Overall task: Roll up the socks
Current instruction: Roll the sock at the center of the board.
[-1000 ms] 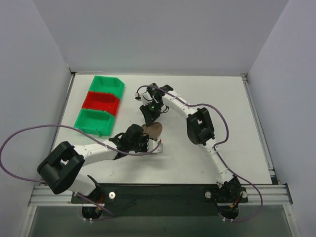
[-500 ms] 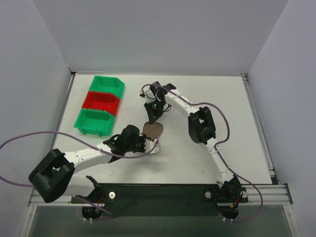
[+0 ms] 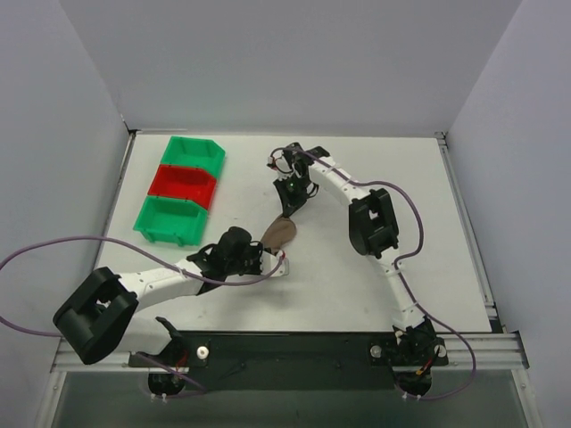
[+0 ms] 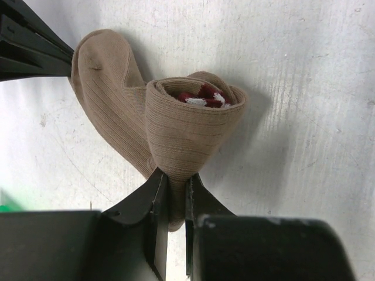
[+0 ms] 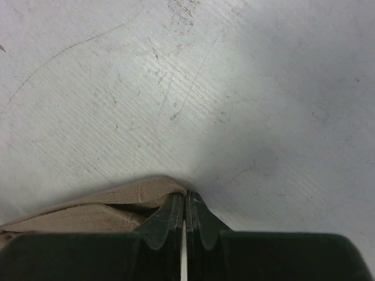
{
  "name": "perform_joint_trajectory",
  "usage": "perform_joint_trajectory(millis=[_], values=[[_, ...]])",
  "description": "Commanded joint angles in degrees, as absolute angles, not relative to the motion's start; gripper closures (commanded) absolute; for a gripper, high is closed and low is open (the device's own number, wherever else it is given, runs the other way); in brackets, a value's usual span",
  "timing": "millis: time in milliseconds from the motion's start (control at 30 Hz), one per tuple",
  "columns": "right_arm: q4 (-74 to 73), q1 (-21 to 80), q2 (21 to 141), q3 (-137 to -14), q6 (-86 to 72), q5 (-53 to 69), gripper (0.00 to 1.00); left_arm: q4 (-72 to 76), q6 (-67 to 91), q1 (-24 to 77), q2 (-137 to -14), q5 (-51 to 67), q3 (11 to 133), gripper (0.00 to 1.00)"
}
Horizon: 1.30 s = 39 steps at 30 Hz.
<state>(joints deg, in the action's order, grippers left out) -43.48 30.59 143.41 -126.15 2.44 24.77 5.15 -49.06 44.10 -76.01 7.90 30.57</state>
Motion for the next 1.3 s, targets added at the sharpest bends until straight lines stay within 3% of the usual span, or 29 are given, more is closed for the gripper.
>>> perform_joint_trajectory(millis=[0,367,833,1033,1267], values=[[-44.7,28.9,141.7,-123.1,1.2,11.3,1.00,4.5,-46.9,44.8,-79.4,4.2,30.5,1.00],[-41.8,27.6,137.3,-116.7,0.4,-2.7,1.00,13.3,-44.9,46.3,-83.6,-5.0,28.2,1.00],[-39.6,29.1,137.5,-119.5,0.4,-4.9,1.00,7.0,-45.0,47.3,-88.1,-3.0,31.3,1.00],[-40.2,30.6,136.4,-119.6,2.3,-2.1,0.82,0.7,-44.3,47.3,-93.2,-0.9,35.5,1.00],[-40.5,28.3,134.4,-118.6,2.1,2.1,0.42,-7.2,-43.9,47.3,-94.7,2.0,39.7,1.00]])
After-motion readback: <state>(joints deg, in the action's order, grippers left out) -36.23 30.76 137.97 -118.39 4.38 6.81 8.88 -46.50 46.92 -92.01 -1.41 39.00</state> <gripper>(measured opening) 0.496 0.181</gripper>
